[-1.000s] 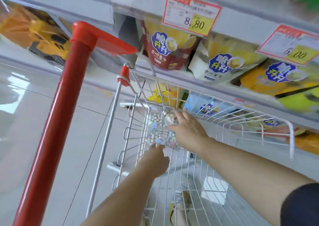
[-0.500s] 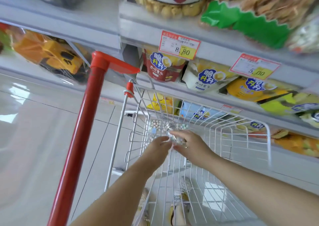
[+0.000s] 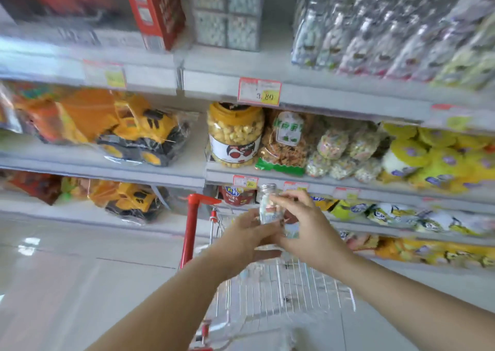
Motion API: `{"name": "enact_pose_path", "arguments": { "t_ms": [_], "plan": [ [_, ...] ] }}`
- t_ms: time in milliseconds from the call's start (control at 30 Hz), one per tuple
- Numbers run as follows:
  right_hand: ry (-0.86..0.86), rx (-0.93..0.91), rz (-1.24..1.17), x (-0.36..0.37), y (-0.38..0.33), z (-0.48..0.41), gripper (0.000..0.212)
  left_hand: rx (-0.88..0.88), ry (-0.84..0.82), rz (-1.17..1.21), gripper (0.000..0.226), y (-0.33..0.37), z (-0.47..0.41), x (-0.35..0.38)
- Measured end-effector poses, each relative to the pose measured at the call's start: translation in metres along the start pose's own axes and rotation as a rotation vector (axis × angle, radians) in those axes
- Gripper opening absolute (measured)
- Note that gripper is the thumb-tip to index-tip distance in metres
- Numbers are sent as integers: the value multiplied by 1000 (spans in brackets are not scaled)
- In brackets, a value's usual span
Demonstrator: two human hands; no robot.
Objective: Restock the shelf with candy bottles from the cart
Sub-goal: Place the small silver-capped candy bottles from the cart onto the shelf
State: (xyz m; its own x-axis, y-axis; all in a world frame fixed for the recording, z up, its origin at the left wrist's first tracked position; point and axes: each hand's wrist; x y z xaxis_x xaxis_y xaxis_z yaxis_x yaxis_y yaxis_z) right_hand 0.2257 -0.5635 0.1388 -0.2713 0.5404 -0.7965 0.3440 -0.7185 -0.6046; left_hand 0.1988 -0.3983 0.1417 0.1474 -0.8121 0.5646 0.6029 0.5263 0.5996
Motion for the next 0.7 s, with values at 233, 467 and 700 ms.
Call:
{"name": "enact_pose_path", "arguments": {
  "t_ms": [233,467,700],
  "plan": [
    [-26,114,-177,-123,-63,8,56,191,-133,-515,44,64,58,45],
    [144,111,-296,-196,-94,-16,25,562,-86,-858,46,122,68,95],
    [651,198,-499,-251,-76,-101,30,825,238,-946,31,190,9,107]
  ]
}}
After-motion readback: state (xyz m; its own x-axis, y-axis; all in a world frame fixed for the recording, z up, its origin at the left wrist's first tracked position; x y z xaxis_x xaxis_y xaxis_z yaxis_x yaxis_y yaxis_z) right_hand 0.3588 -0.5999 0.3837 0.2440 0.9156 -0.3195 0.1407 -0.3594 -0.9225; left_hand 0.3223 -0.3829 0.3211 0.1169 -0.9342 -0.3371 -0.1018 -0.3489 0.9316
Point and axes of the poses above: each hand's wrist, its own z-axis away from the middle knuckle, its own x-axis out of the palm, y = z × x, and after that the axes turned 15 degrees about z, right-handed
